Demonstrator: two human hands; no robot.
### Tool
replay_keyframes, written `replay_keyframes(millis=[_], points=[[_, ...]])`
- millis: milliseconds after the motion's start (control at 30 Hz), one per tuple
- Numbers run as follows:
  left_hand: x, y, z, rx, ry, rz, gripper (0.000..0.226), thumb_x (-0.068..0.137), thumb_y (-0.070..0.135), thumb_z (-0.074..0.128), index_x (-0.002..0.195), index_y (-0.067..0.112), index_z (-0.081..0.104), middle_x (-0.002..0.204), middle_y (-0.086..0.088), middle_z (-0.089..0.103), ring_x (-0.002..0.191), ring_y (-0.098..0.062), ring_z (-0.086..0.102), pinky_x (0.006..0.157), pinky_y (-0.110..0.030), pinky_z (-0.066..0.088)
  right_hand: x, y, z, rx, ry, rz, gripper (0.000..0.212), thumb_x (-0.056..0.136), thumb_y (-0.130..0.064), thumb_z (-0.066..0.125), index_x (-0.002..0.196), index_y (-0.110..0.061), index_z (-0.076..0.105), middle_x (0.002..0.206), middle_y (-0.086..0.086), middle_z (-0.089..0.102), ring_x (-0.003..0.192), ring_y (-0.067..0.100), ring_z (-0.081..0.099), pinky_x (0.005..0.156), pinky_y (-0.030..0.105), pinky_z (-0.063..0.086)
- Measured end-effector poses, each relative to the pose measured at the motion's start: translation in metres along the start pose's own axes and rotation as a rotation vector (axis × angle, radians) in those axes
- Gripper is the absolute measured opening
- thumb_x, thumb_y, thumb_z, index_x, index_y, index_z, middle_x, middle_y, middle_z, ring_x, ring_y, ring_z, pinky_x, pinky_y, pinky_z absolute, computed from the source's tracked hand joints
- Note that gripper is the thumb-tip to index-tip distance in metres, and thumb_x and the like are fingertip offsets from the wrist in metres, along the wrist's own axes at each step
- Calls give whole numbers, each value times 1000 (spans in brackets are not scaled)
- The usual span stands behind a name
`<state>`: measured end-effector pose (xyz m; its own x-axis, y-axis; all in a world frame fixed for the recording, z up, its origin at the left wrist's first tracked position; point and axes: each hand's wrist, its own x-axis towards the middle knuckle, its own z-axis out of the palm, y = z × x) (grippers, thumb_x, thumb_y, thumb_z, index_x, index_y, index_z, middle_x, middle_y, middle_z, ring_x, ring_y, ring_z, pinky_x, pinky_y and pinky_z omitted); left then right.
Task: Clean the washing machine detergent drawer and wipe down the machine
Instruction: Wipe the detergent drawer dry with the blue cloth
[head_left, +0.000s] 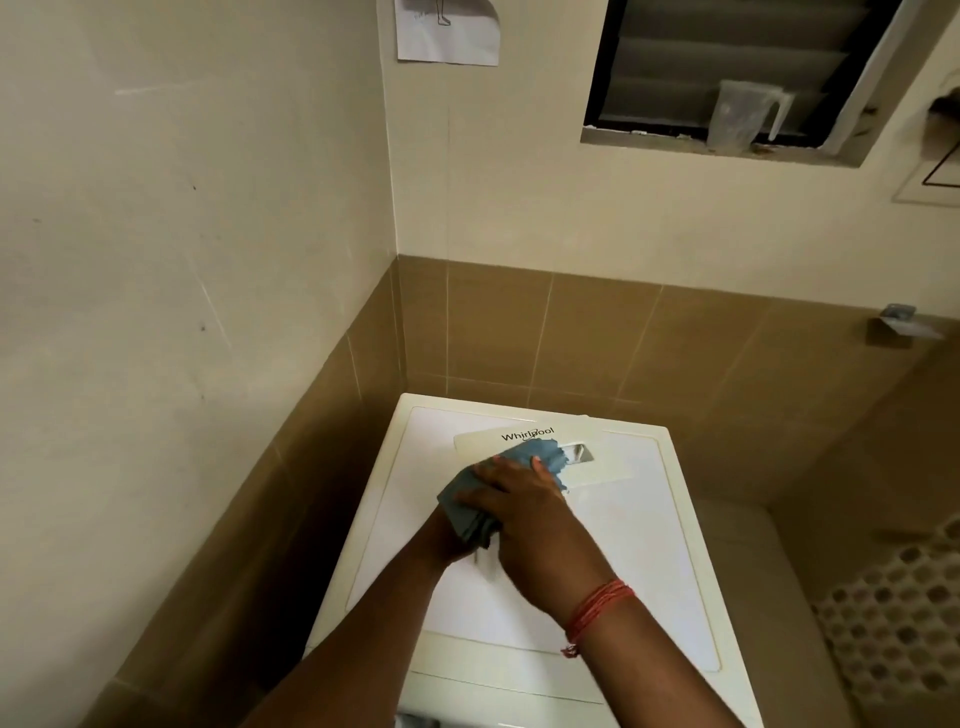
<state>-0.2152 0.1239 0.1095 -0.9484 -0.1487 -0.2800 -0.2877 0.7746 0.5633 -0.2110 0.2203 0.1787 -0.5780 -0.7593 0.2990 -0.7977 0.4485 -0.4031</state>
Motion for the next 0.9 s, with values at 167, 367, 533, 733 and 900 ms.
replay_keyframes(millis=[167, 367, 533, 733, 900], points=[[-20, -11, -33, -898, -11, 248, 65, 81, -3, 71, 139, 8, 44, 122, 3, 66, 116, -6, 61, 101, -33, 49, -32, 34, -54, 90, 160, 227, 49, 71, -12, 40, 104, -16, 75, 117, 1, 67, 119, 14, 55, 114, 23, 17], [-23, -4, -32, -809, 50, 226, 58, 85, 0, 67, 139, 3, 45, 131, -2, 57, 128, -23, 54, 90, -17, 50, -2, -5, -38, -150, -18, 328, 51, 77, -13, 42, 120, -21, 67, 128, 5, 62, 126, 29, 50, 115, 36, 14], [-29, -17, -27, -630, 36, 150, 39, 98, -7, 43, 136, -12, 38, 123, -15, 57, 107, -8, 63, 79, -19, 55, -6, -20, -23, -108, -103, 168, 59, 81, -10, 51, 138, -27, 53, 151, 0, 41, 144, 21, 27, 115, 29, -9], [-26, -5, -32, -839, 30, 224, 62, 74, 25, 84, 127, 37, 55, 123, 16, 66, 119, -10, 59, 96, -30, 50, -53, 48, -64, -72, 126, 424, 64, 70, 3, 35, 120, -21, 69, 134, 8, 60, 132, 30, 48, 115, 41, 24], [-25, -4, -31, -809, 20, 214, 66, 79, 13, 78, 137, 18, 49, 131, 0, 62, 121, -15, 59, 94, -28, 51, -33, 14, -46, -104, 139, 406, 57, 65, -4, 41, 111, -15, 73, 121, 15, 66, 120, 36, 56, 112, 46, 32]])
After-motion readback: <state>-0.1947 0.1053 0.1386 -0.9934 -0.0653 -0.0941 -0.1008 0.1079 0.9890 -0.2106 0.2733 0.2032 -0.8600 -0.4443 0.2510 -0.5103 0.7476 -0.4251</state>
